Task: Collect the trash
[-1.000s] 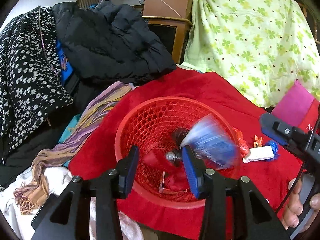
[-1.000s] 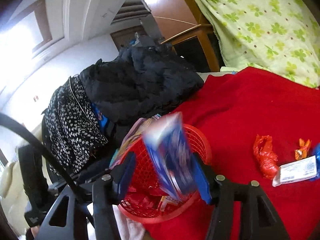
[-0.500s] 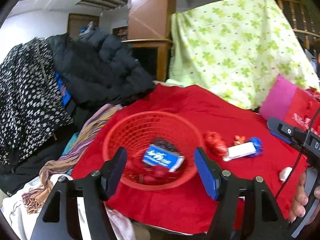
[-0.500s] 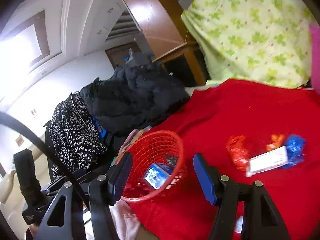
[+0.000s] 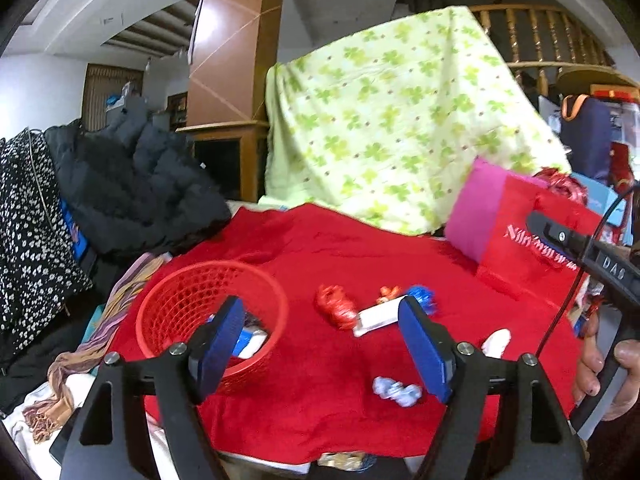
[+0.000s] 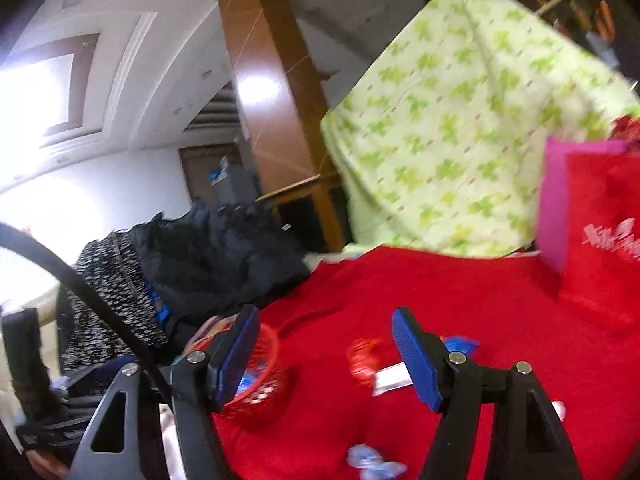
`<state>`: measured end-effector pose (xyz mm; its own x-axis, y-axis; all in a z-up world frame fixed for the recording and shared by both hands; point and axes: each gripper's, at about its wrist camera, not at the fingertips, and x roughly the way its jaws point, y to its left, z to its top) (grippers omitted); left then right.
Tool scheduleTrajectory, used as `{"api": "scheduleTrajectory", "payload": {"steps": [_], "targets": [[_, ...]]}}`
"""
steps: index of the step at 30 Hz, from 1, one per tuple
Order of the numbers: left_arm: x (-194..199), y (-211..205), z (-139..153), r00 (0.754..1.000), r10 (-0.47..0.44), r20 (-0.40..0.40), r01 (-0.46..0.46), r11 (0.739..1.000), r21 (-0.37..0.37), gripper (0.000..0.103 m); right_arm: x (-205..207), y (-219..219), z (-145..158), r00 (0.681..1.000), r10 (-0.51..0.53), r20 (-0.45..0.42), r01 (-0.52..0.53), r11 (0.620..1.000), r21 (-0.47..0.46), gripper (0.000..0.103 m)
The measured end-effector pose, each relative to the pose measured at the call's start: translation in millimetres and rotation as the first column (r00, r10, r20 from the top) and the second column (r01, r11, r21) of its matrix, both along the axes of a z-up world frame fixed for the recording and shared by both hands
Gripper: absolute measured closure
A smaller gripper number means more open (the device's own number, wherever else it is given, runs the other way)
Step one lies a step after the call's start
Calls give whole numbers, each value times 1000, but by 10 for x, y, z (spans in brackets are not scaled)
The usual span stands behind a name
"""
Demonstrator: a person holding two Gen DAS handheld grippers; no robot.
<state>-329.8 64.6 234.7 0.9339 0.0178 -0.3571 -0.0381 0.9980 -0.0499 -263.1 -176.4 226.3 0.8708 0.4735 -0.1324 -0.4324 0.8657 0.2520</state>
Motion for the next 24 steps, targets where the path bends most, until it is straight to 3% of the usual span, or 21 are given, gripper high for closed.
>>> {"api": "scheduleTrajectory", "payload": {"steps": [10,24], "targets": [[-324,-375,58,994,-92,58,91,996,14,21,-388,-718,92,986,-160,45,158,987,30,29],[-417,-451,34,993,-121,2,121,992,-41,21,-855,-1619,183,921,-378,89,368,923,112,29]]}}
